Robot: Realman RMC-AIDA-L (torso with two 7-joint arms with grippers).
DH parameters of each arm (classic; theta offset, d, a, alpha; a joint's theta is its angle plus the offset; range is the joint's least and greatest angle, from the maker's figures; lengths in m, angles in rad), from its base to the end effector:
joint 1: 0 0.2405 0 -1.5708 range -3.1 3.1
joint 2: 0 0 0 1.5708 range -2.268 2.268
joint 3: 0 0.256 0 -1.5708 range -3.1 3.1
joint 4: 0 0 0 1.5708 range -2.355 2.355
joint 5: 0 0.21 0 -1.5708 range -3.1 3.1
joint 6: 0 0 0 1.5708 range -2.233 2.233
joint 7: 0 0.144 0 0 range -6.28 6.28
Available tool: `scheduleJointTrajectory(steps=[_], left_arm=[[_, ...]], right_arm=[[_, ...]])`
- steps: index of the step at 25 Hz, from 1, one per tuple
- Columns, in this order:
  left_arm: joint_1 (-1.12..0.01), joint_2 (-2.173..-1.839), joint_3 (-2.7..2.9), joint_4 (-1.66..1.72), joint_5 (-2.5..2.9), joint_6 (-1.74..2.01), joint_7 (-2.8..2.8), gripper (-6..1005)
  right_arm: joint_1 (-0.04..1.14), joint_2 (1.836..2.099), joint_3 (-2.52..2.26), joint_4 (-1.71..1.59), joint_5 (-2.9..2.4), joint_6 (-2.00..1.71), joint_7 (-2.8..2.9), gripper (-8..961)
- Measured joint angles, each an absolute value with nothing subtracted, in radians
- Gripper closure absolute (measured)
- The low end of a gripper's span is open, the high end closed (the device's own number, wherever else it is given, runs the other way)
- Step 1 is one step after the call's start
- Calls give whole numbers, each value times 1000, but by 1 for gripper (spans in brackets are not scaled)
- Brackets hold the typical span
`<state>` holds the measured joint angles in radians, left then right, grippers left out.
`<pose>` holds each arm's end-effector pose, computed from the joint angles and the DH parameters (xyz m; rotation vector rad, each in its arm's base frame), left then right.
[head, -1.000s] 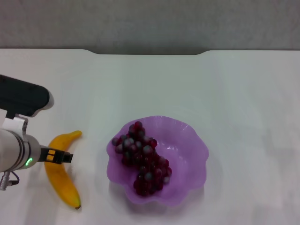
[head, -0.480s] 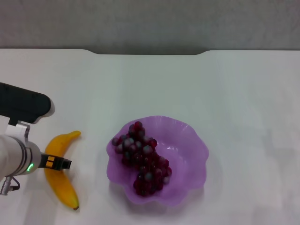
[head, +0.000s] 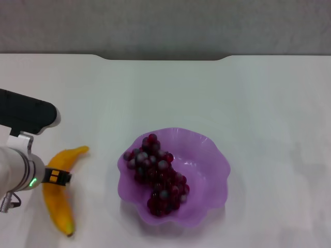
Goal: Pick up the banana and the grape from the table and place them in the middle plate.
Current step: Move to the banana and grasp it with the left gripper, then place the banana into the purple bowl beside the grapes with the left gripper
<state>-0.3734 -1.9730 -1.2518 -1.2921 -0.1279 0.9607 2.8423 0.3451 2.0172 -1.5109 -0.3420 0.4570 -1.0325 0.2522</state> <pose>-0.2665 0.3533 -0.0203 -1.8843 -1.0998 0.3779 0.3733 0.3426 0.0905 -1.1381 0.6529 0.7666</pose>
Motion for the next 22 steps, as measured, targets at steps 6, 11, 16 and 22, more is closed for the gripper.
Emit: scheduleJointTrajectory(steps=[6,11,16,22], left_arm=[[-378,-1974,-1258,-1276,-115,960,2842,479],[-357,-1985,-1264,-1312,-66,963,2842,488],[-345,-1989,-1266,-1369,-40,976,2842,493],[-292,-1953,-1267,-1565,-45,997,2844,497]], right_arm=[[341,2017,-1512,-342,457,-1035,266,76],[339,2017,-1512,-342,457,-1036,268,76],[339,2017,-1514,-339,457,-1046,268,76],[346,2016,-1514,-324,455,-1046,268,75]])
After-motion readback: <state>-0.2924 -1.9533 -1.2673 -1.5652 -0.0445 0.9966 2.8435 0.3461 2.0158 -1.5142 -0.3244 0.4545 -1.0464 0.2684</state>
